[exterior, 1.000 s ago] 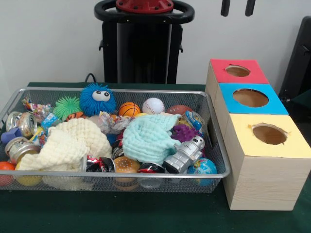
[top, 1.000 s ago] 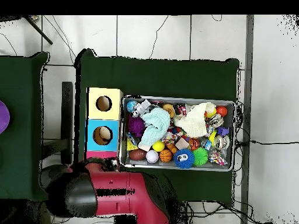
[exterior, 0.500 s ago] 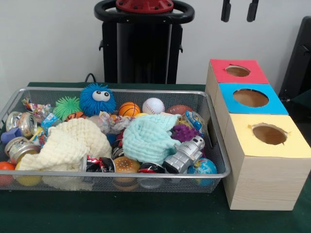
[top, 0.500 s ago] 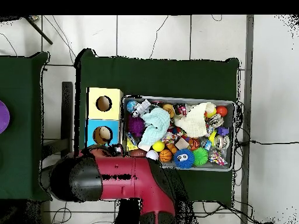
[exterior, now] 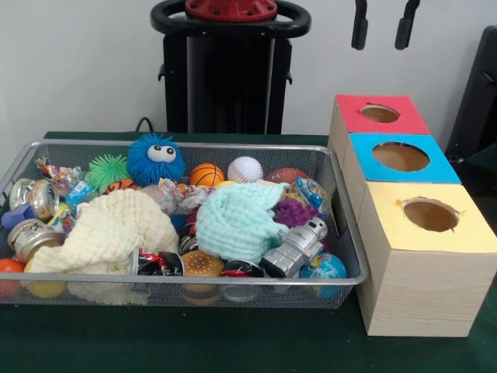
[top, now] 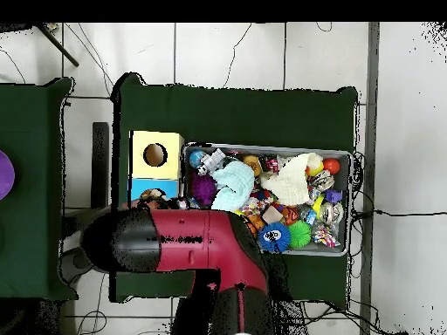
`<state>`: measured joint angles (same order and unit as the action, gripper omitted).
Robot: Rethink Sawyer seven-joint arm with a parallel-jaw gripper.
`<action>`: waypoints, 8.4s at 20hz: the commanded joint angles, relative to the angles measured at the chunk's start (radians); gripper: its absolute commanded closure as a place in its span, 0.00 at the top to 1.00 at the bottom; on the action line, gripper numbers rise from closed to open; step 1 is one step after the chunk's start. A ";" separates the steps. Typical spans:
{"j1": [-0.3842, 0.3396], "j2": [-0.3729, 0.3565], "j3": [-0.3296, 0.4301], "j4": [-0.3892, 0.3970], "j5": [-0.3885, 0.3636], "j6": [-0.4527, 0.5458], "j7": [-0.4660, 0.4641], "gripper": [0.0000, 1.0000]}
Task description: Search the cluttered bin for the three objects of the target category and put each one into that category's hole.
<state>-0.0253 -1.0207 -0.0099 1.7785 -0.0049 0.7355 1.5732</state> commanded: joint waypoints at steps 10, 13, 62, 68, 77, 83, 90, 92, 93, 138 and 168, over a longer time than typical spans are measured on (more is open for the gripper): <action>-0.049 0.059 0.044 -0.063 -0.002 0.104 0.084 1.00; -0.063 0.064 0.051 -0.066 -0.003 0.093 0.069 1.00; -0.149 0.133 0.092 0.197 -0.080 -0.360 0.090 1.00; -0.151 0.161 0.089 0.212 -0.084 -0.426 0.092 1.00; -0.169 0.197 0.095 0.232 -0.078 -0.488 0.094 1.00; -0.168 0.222 0.088 0.241 -0.085 -0.536 0.104 1.00; -0.156 0.246 0.079 0.244 -0.100 -0.581 0.116 1.00; -0.169 0.257 0.100 0.244 -0.104 -0.597 0.113 1.00; -0.171 0.264 0.106 0.239 -0.109 -0.607 0.112 1.00; -0.120 0.456 0.063 0.186 -0.204 -0.991 0.169 1.00; -0.087 0.511 0.014 0.167 -0.196 -1.003 0.149 1.00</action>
<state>-0.1325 -0.5806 0.0055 1.9898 -0.1845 -0.2246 1.5732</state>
